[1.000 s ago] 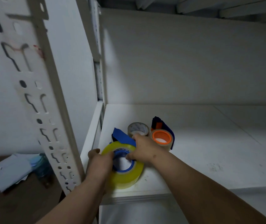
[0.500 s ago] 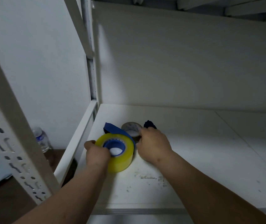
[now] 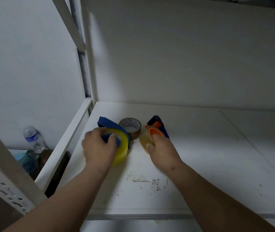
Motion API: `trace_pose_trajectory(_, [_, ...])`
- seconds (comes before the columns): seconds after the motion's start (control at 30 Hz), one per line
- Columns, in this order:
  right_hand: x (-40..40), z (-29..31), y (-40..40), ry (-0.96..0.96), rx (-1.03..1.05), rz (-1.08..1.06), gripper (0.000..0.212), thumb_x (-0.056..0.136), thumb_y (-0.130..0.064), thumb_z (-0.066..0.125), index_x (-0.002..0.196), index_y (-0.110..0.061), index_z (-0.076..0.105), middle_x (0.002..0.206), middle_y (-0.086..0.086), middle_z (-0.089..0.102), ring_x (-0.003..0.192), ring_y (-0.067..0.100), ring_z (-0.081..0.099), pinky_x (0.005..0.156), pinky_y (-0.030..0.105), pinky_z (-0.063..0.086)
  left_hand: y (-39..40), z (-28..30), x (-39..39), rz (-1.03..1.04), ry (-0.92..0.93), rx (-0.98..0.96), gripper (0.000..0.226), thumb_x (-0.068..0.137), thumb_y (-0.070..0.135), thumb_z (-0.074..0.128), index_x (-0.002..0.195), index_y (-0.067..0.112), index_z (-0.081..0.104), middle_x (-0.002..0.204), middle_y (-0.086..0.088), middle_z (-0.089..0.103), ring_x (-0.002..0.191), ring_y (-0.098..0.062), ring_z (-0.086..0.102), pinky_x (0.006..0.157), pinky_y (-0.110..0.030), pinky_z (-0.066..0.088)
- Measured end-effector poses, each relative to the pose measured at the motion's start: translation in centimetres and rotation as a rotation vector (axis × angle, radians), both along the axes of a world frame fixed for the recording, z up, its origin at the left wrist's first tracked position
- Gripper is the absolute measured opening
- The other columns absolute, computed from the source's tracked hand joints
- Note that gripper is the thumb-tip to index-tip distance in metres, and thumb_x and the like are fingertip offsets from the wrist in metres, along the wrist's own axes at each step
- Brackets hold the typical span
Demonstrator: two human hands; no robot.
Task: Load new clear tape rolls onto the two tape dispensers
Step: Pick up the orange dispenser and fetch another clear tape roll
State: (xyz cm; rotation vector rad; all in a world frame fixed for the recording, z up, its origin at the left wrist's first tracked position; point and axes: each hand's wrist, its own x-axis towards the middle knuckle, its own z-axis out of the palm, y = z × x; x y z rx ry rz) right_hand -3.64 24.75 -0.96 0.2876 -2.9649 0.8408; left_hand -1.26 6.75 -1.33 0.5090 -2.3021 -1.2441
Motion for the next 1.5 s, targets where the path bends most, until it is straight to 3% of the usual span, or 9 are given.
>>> trace_pose_trajectory(0.07, [0.6,0.9,-0.1,-0.017,-0.144,0.016,0.045,0.098,-0.021,0.045,0.142,-0.017,0.036,0.137,0.004,0.047,0.122,0.022,0.048,0.093,0.024,0.035,1.6,0.4,0.1,-0.158,0.005,0.276,0.016,0.09,0.028,0.059,0.099,0.017,0.067,0.087,0.004,0.064,0.089,-0.022,0.062,0.075,-0.033,0.051])
trace_pose_trajectory(0.17, [1.5,1.8,-0.8,0.006,-0.264,0.042,0.049,0.098,-0.021,0.045,0.146,-0.023,0.032,0.139,0.002,0.048,0.122,0.019,0.049,0.092,0.021,0.035,3.2,1.5,0.1,-0.389,-0.251,0.653,0.028,0.092,0.047,0.055,0.088,0.021,0.065,0.09,-0.003,0.065,0.086,-0.022,0.061,0.072,-0.032,0.048])
trace_pose_trajectory(0.33, [3.2,2.6,-2.2,0.039,-0.246,0.061,0.043,0.096,-0.023,0.048,0.139,-0.02,0.044,0.115,0.0,0.041,0.111,0.019,0.049,0.092,0.027,0.042,2.6,2.9,0.2,-0.536,-0.352,1.376,0.039,0.103,0.035,0.038,0.125,0.015,0.063,0.113,-0.013,0.073,0.093,-0.024,0.068,0.081,-0.036,0.051])
trace_pose_trajectory(0.53, [5.5,3.0,-2.8,0.056,-0.215,0.006,0.03,0.092,-0.02,0.053,0.121,-0.015,0.057,0.113,0.004,0.05,0.105,0.019,0.052,0.091,0.035,0.047,1.1,3.2,1.9,-0.608,-0.371,1.331,0.025,0.099,0.019,0.049,0.113,0.004,0.064,0.092,-0.015,0.076,0.076,-0.023,0.073,0.09,-0.038,0.05])
trace_pose_trajectory(0.63, [6.7,3.4,-3.2,0.035,-0.315,0.011,0.024,0.093,-0.019,0.054,0.117,-0.024,0.054,0.107,-0.006,0.056,0.094,0.009,0.057,0.078,0.022,0.047,0.4,3.2,2.5,-0.622,-0.357,1.277,0.023,0.098,0.018,0.051,0.113,0.005,0.063,0.09,-0.015,0.076,0.071,-0.023,0.073,0.081,-0.036,0.052])
trace_pose_trajectory(0.83, [8.2,4.4,-3.3,0.053,-0.37,0.018,0.011,0.093,-0.019,0.055,0.101,-0.024,0.05,0.101,-0.009,0.057,0.091,0.006,0.056,0.066,0.014,0.039,-0.2,4.1,3.4,-0.629,-0.34,1.328,0.042,0.1,0.043,0.042,0.113,0.009,0.064,0.105,-0.019,0.074,0.099,-0.033,0.068,0.106,-0.056,0.04])
trace_pose_trajectory(1.0, [7.2,5.9,-0.8,0.147,-0.575,-0.217,0.012,0.094,-0.014,0.053,0.104,-0.017,0.048,0.087,-0.008,0.054,0.076,0.002,0.051,0.059,0.016,0.036,-0.3,4.8,3.5,-0.471,-0.286,1.319,0.031,0.1,0.041,0.046,0.1,0.012,0.057,0.081,-0.014,0.066,0.072,-0.025,0.065,0.085,-0.055,0.053])
trace_pose_trajectory(1.3, [4.0,1.3,4.3,0.082,0.093,-0.119,0.014,0.089,-0.005,0.044,0.099,-0.014,0.048,0.085,-0.002,0.045,0.076,0.017,0.046,0.051,0.023,0.031,2.7,4.6,3.7,-0.438,-0.325,1.169,0.027,0.095,0.034,0.057,0.111,0.013,0.063,0.082,-0.013,0.07,0.066,-0.024,0.065,0.063,-0.044,0.059])
trace_pose_trajectory(1.5, [2.0,0.3,5.7,0.066,0.293,-0.052,0.033,0.084,-0.005,0.046,0.116,-0.013,0.051,0.116,0.009,0.057,0.103,0.027,0.052,0.075,0.032,0.041,3.3,4.3,3.8,-0.348,-0.271,1.12,0.02,0.096,0.029,0.055,0.105,0.013,0.063,0.083,-0.01,0.071,0.062,-0.024,0.065,0.065,-0.045,0.058])
